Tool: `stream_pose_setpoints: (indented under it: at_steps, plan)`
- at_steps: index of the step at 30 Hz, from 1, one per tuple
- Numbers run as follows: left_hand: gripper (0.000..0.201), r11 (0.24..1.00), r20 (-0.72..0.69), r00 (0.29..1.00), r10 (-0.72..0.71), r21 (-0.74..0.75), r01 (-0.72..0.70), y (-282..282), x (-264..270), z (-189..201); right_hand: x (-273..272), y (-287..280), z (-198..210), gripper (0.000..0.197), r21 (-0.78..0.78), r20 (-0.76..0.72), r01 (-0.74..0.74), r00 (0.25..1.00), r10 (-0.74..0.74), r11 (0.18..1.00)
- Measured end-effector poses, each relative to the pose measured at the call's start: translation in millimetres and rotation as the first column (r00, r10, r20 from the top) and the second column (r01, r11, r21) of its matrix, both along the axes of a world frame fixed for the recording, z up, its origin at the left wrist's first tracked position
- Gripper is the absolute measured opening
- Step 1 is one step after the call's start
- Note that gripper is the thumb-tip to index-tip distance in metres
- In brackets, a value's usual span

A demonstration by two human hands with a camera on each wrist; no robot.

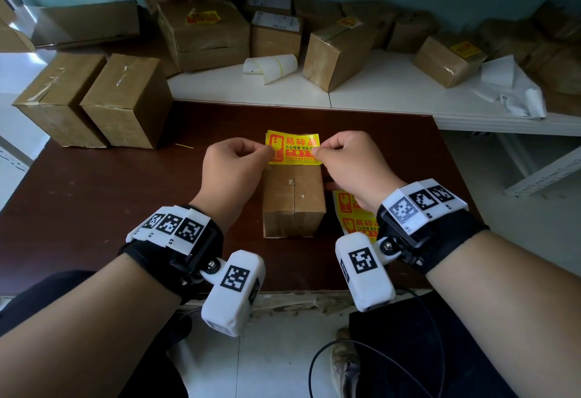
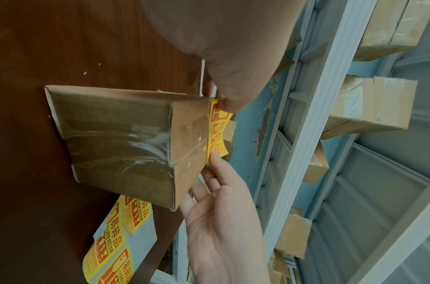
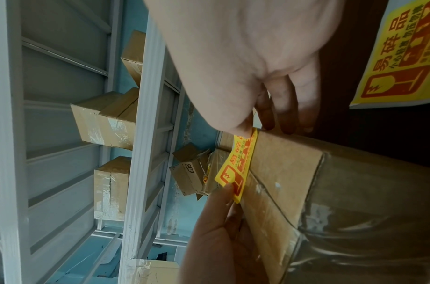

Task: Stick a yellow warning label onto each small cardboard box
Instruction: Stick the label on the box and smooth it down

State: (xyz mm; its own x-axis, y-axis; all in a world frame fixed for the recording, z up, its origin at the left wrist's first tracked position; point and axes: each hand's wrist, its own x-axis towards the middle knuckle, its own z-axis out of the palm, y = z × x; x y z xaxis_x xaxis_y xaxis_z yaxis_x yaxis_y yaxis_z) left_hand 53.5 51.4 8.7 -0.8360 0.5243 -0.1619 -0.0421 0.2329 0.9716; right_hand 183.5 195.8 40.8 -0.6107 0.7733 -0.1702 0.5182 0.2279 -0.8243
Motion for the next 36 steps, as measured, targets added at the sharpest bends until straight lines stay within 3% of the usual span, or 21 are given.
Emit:
stream_pose_setpoints:
  at_steps: [10, 23, 31, 36]
  plan:
    - [0.019, 0.995, 0.154, 0.988, -0.014, 0.099, -0.001, 1, 2, 6, -3, 5, -6, 0.024, -0.081, -0.028, 0.019, 0.999, -0.022, 0.997]
    - [0.012, 0.987, 0.248, 0.969, -0.023, 0.160, -0.017, 5, -1, 2, -4, -4, 5, 0.029, -0.107, -0.014, -0.024, 1.000, 0.023, 0.994]
    - [0.035, 0.993, 0.217, 0.976, -0.019, 0.121, -0.008, 5, -3, 2, -4, -6, 3, 0.031, -0.089, -0.014, -0.022, 1.000, 0.021, 0.996]
    - [0.016, 0.996, 0.192, 0.981, -0.003, 0.087, -0.014, 4, -5, 1, -4, -6, 2, 0.028, -0.043, 0.006, -0.028, 1.000, 0.029, 0.999]
